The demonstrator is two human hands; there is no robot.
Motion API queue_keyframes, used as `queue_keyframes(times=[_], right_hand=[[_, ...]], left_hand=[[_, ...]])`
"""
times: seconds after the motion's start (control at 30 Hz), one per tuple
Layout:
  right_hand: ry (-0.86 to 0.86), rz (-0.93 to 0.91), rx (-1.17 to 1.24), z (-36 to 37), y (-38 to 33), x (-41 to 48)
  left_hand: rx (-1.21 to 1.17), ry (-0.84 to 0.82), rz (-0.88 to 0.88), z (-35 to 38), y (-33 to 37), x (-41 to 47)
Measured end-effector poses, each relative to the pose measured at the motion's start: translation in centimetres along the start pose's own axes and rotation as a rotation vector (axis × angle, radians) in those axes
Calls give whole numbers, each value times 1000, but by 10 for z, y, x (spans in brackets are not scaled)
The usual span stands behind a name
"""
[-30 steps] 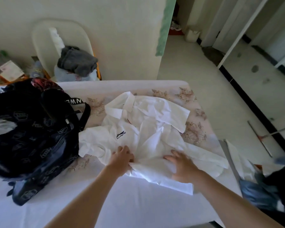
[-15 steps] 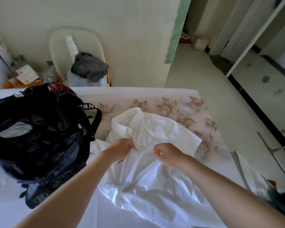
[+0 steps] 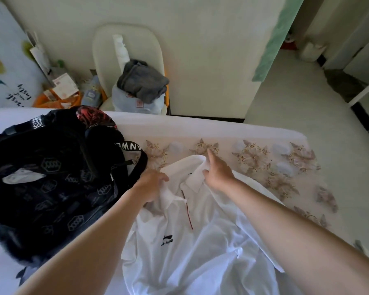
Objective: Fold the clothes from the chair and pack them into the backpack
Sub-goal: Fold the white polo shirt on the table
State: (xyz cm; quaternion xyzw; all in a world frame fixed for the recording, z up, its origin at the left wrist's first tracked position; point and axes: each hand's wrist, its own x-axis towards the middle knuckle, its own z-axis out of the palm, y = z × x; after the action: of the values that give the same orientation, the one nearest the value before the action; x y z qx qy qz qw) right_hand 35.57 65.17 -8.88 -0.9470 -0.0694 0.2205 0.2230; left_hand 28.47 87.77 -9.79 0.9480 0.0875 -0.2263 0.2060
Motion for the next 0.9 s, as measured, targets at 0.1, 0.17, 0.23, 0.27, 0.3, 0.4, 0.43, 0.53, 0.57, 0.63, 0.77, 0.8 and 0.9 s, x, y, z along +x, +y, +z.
queue_keyframes(times=[0.1, 0.17, 0.23, 0.27, 0.3, 0.4, 0.43, 0.53, 0.57, 0.63, 0.77, 0.8, 0.9], right_hand=[[-52, 85, -119, 3, 0, 17], [-71, 119, -155, 2, 0, 19], [-50, 81, -146, -3, 0, 10], [-4, 37, -128, -8, 0, 3], [60, -4, -100, -13, 0, -4], [229, -61, 193, -40, -7, -35], [257, -58, 288, -52, -12, -49], [362, -126, 330, -88, -31, -94], [405, -130, 300, -101, -38, -109], [521, -117, 192, -129, -52, -139], [579, -120, -46, -182, -77, -203], [574, -134, -92, -193, -80, -218], [585, -166, -116, -217, -90, -261]], left_hand=[[-88, 75, 31, -6, -3, 6], [-208, 87, 48, -11, -2, 3], [-282, 116, 48, -18, 3, -6], [-305, 140, 45, -23, 7, -12], [-335, 179, 48, -28, 12, -17], [-437, 361, 150, -52, 28, -37], [-457, 422, 191, -63, 35, -47], [-389, 559, 342, -97, 56, -82], [-345, 603, 369, -109, 64, -94], [-260, 668, 399, -135, 80, -121], [-157, 677, 490, -181, 98, -168], [-151, 669, 493, -192, 101, -179], [-120, 570, 484, -221, 108, -212]])
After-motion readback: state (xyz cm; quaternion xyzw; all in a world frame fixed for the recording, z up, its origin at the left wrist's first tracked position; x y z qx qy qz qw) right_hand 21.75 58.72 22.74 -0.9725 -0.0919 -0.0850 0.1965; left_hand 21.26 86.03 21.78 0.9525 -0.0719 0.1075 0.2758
